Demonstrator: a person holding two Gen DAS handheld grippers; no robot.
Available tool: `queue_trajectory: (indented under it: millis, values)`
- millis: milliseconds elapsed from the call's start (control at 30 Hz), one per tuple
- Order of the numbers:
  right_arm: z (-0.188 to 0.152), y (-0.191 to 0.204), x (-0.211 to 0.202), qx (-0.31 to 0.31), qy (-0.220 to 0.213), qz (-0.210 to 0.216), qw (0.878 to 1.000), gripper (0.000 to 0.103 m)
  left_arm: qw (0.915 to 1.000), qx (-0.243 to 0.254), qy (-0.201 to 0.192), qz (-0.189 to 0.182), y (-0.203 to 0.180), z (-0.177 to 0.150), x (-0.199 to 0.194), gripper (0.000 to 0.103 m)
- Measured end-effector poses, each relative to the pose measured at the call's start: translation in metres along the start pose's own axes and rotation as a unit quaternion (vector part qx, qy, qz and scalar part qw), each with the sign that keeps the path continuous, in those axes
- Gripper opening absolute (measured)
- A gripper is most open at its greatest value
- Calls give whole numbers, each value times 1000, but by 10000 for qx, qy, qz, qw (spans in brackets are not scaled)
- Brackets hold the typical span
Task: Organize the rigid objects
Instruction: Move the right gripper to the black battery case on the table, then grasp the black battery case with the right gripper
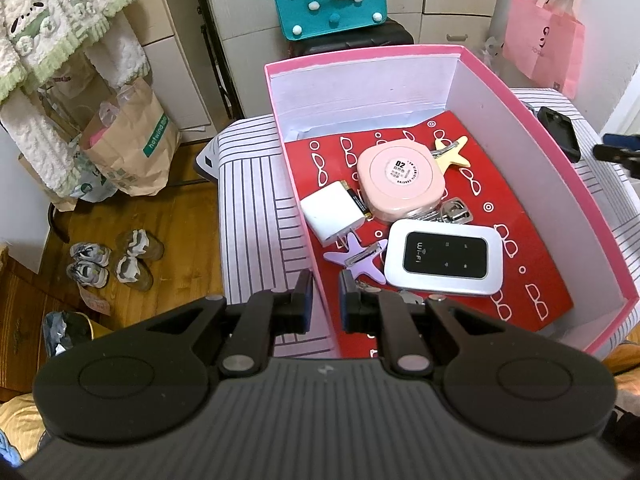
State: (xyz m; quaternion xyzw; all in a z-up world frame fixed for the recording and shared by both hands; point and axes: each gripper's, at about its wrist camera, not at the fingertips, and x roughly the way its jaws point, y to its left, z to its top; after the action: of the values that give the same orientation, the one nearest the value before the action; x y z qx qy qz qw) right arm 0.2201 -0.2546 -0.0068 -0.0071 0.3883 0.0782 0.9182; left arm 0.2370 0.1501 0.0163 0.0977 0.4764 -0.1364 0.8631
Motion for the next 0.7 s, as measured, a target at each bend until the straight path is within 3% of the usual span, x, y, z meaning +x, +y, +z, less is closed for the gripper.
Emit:
queue_trajectory:
  millis: [100,267,367,467,533,700]
  values:
    - [-2,-17,24,364,142,79,9992,68,10000,-18,-3,-19,1,0,-1,12]
    - [-3,-27,52,734,205,72,9971,71,10000,-63,10,-10,2,0,-1,12]
    - [-3,-18,69,490,334,46,9982,72,10000,-50,4,-3,2,1,-1,12]
    - [-5,-11,77,198,195,-136,9995,79,10000,-57,-16,-39,3,0,-1,12]
    - [-6,-9,80,83,96,-145,9998,91,10000,-69,-25,-57,3,0,-1,12]
    - [-11,-8,81,-54,-135,-139,9998,92,9999,-93,-50,-80,5,-1,-2,12]
